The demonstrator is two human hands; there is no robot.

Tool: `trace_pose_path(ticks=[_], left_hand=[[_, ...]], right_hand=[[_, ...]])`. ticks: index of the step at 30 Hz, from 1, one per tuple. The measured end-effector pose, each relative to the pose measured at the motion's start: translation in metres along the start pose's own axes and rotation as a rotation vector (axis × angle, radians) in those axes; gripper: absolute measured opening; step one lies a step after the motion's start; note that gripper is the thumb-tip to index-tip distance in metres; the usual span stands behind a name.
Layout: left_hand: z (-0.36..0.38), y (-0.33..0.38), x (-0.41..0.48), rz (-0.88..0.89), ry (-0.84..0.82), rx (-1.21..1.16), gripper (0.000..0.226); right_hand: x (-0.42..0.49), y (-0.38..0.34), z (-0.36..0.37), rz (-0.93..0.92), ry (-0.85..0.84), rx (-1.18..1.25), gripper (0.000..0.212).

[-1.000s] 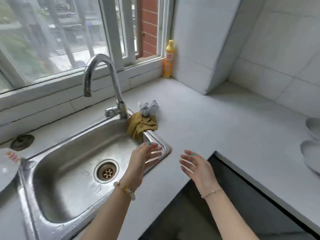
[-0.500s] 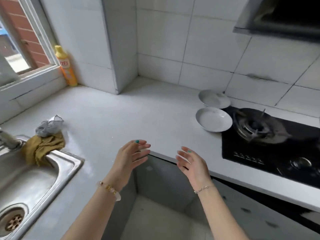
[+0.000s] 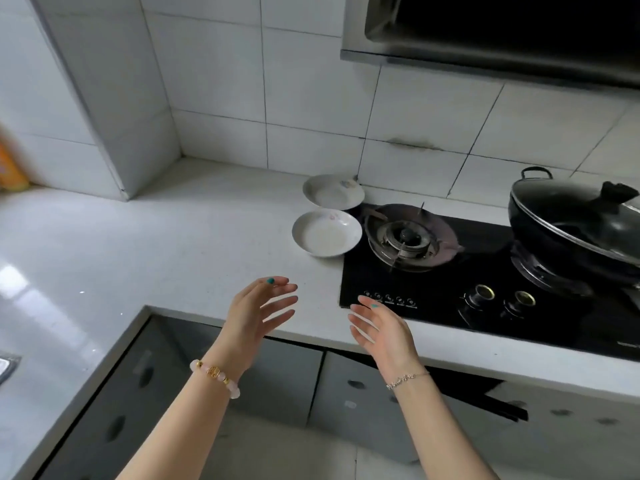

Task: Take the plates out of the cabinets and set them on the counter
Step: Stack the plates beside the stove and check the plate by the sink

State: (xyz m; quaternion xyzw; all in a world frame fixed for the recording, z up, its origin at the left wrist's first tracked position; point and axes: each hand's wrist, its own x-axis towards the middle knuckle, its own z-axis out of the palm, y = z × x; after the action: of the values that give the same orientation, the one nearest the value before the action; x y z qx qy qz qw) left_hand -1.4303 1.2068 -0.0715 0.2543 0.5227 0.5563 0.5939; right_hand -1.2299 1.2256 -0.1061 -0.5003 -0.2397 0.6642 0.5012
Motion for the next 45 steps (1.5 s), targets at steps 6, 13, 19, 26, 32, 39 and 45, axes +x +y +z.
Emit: trace_pose_path(ticks=[6,13,19,26,32,39,45], left_hand=[[0.022,-0.010,0.021,-0.021,-0.046,0.029,0.023],[0.075,-0.047,0.049,-0.174,-0.263,0.141,0.023],[0.112,-0.063,0.074,-0.292,-0.412,0.204,0.024],[0.129,-0.057,0.112,-0.323,-0.501,0.258,0.025],[0.126,-0.048,0.147,-0.330,-0.474,0.224,0.024],[0.111,-0.029,0.183,-0.261,-0.334,0.127,0.021],[0.109,-0.014,0.211,-0.178,-0.152,0.028,0.020]], right_hand=[[0.010,-0.005,-0.018,-0.017,0.043,-0.013,0.026],[0.005,0.002,-0.066,-0.007,0.262,0.069,0.024],[0.001,0.009,-0.109,0.022,0.479,0.181,0.026],[0.022,-0.004,-0.103,-0.027,0.555,0.193,0.026],[0.052,-0.027,-0.085,-0.073,0.513,0.118,0.025],[0.103,-0.055,-0.062,-0.066,0.365,0.074,0.027],[0.148,-0.093,-0.036,-0.011,0.117,0.070,0.029]])
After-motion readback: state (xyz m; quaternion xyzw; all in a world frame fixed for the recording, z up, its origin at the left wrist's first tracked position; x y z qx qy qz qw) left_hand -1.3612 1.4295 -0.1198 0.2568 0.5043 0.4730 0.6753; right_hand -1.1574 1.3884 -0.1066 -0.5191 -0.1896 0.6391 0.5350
